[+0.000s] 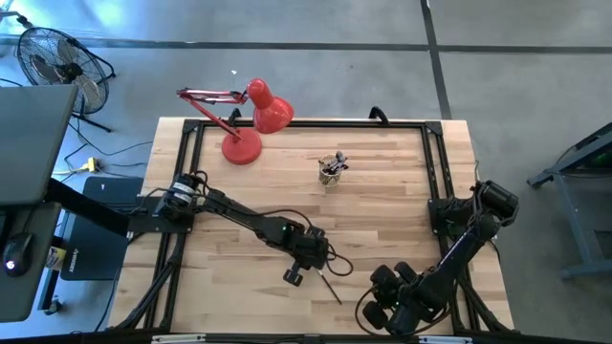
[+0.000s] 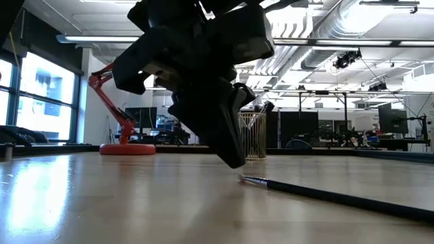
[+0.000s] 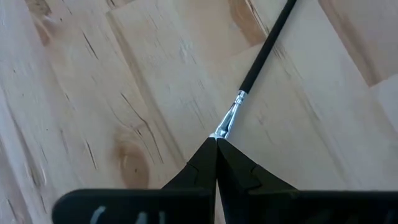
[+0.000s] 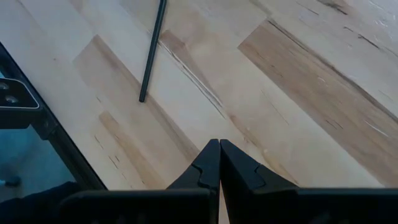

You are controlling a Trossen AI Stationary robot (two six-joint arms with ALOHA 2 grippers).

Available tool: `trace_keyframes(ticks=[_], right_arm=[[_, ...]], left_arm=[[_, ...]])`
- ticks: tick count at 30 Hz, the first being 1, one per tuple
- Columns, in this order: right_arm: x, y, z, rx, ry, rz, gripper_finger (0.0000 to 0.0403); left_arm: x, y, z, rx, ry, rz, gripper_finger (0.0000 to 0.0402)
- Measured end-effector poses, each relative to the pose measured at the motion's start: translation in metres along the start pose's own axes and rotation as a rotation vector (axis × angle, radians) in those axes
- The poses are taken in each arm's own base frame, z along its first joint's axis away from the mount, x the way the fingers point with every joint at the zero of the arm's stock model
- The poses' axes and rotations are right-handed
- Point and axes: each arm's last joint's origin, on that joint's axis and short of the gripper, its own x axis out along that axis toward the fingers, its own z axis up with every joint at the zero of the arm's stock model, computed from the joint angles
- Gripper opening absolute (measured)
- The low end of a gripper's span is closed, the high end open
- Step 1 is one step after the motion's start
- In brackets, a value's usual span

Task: Put items in baskets/containers
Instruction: Put the black eyeshadow brush into the yellow container

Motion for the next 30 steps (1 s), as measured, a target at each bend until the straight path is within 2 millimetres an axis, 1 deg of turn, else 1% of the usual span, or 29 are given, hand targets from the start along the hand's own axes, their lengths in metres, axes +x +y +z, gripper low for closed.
trace_keyframes(ticks=[6,10,23,27,30], right_arm=[[0.0,0.0,0.0,0.0,-0.003,0.001,0.0001],[0.0,0.0,0.0,0.001,-0.002,0.003,0.0002],[0.0,0.002,0.0,0.011,0.0,0.023,0.0002],[0.0,0.002,0.0,0.011,0.0,0.022,0.0001],[0.0,0.002,0.0,0.011,-0.001,0.023,0.0002]], left_arm=[[0.0,0.0,0.001,-0.001,-0.008,-0.002,0.0],[0.0,-0.001,0.004,0.002,-0.042,-0.042,0.0],[0.0,-0.001,0.004,0.009,-0.043,-0.044,0.0],[0.013,-0.001,-0.001,0.007,-0.03,-0.053,0.0],[0.016,-0.005,-0.001,0.01,-0.032,-0.081,0.0]])
